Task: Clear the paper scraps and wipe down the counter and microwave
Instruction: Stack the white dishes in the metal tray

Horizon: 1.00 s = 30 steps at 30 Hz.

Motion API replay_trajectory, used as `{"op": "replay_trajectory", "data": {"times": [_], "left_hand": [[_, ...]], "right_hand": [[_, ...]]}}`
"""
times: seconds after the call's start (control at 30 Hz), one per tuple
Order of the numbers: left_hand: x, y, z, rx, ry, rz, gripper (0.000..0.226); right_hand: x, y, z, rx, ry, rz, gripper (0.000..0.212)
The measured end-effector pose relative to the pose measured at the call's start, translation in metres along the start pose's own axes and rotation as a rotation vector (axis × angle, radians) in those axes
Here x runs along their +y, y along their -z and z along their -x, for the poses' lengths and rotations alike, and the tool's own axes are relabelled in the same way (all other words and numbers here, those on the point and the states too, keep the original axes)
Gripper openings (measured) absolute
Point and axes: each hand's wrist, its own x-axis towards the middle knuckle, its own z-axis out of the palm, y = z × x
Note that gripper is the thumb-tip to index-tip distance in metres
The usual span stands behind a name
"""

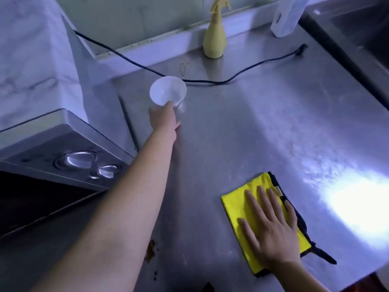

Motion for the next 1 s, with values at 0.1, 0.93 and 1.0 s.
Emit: {"op": "replay_trajectory", "data": {"times": [0.1,0.93,1.0], "left_hand": [[0.009,-0.014,-0.02,0.083,0.066,0.092,0.043],[-0.154,0.159,0.364,0.015,0.184,0.166,0.016],[-0.165,0.176,0.39,0.041,0.172,0.173,0.015]], "right_hand": [[0.001,0.001,-0.002,-0.008,0.017,-0.004,0.072],[0.006,0.003,-0.005,-0.155,0.083,-0.028,0.07],[0.011,0.015,0.001,-0.218,0.111,-0.069,0.069]]}}
